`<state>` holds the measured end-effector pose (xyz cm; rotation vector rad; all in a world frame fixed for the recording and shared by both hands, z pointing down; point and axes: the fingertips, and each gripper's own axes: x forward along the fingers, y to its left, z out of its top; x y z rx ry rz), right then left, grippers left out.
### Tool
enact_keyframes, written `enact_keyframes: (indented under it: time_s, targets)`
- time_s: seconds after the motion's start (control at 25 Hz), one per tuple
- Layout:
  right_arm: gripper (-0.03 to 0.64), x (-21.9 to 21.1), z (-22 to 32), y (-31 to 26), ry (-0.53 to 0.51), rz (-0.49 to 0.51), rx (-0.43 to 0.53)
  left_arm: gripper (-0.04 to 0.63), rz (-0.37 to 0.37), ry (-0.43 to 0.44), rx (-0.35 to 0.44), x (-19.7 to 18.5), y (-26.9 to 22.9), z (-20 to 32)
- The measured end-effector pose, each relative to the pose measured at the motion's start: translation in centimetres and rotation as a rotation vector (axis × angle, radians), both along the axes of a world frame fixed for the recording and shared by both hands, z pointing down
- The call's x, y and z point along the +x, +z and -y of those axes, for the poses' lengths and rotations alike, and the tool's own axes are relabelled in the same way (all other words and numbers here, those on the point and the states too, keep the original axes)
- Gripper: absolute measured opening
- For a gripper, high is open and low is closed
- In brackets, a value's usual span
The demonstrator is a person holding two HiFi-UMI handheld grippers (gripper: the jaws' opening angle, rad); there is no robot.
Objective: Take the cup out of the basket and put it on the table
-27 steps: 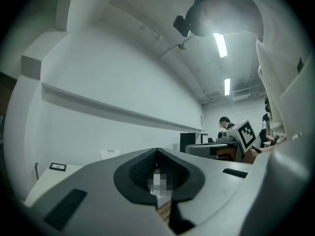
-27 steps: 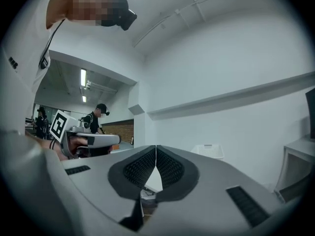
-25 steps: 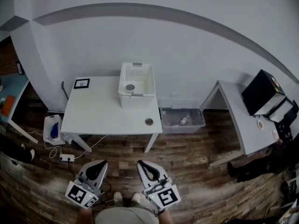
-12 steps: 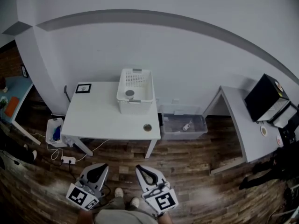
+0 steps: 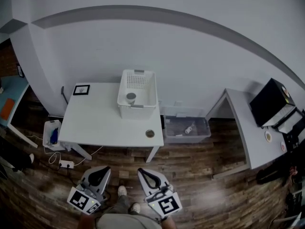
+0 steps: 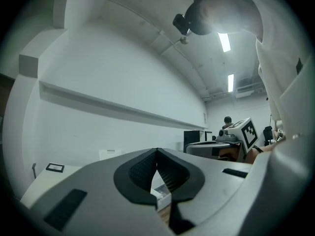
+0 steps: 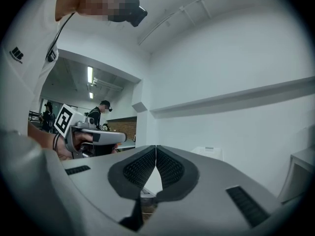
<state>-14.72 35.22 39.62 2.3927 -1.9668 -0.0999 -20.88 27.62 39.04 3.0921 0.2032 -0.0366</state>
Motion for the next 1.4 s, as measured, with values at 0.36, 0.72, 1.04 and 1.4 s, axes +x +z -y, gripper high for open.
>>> enact_keyframes:
  time_s: [0.36,0.72,1.04,1.4]
  targets:
    - [0.009,3.1,5.6,1.1,0.038,0.017,-0.045,0.000,-0.009,0.055,-0.005,3.0,0.7,5.7]
    - [0.011,6.0,9.8,0.9,0.096,-0.011,-0.066,0.000,-0.001,0.097,0.001,6.3,0.8,10.4]
    - [0.011,8.8,11.8,0.7,0.105,-0.026,-0.072,0.000,0.005,0.108,0.007,9.2,1.0,12.2]
    - [0.011,13.2,14.3,0.8,0.064,-0.035,-0.089,0.000,0.014,0.062,-0.008,13.2,1.3,14.4]
